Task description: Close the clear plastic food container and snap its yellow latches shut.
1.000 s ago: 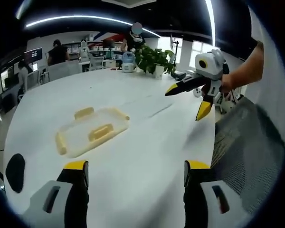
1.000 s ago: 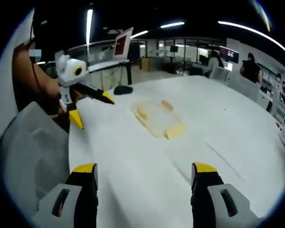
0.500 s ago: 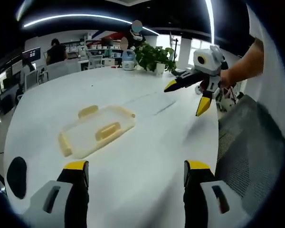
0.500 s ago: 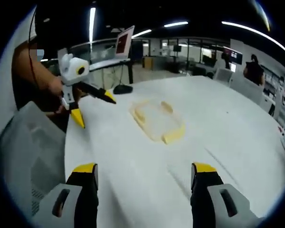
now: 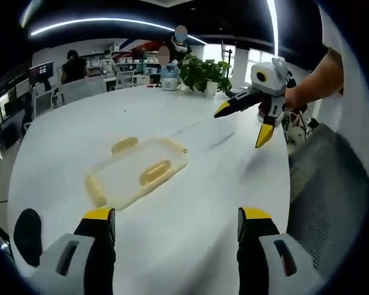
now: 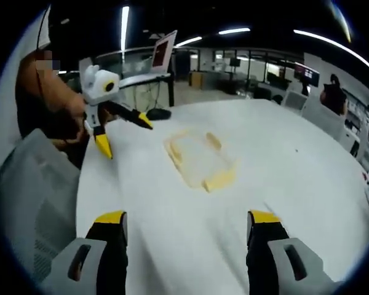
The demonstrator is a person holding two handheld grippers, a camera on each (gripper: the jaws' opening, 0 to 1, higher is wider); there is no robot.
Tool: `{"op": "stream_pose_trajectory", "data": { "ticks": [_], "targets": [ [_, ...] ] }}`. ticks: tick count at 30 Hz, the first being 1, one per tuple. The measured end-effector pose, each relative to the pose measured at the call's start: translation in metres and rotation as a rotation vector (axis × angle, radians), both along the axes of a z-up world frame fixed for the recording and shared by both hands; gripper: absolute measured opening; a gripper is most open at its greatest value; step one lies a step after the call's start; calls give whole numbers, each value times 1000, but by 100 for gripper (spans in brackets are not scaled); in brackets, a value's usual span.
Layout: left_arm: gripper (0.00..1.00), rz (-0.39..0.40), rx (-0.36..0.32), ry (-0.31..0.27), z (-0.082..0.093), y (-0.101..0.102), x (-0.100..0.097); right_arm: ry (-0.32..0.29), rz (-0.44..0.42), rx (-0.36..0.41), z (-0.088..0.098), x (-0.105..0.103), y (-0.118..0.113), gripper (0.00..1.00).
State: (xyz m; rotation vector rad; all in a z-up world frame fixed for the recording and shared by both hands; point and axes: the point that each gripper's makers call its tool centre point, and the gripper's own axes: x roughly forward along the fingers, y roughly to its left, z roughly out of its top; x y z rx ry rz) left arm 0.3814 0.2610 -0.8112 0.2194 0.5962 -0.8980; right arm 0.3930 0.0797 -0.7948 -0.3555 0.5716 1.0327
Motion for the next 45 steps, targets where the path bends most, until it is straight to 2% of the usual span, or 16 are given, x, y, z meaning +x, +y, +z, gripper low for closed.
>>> {"op": "stream_pose_trajectory", "data": {
  "ticks": [14, 38, 45],
  "targets": [
    [81, -50, 49, -22, -2, 4, 16, -11, 41, -22, -2, 12, 4, 80],
    [80, -94, 102, -12, -11, 19, 37, -39, 106, -81, -9, 37, 8, 78],
    [79, -104, 118, -19, -11, 22, 45, -59, 116, -88, -3, 47, 13, 76]
  ]
}}
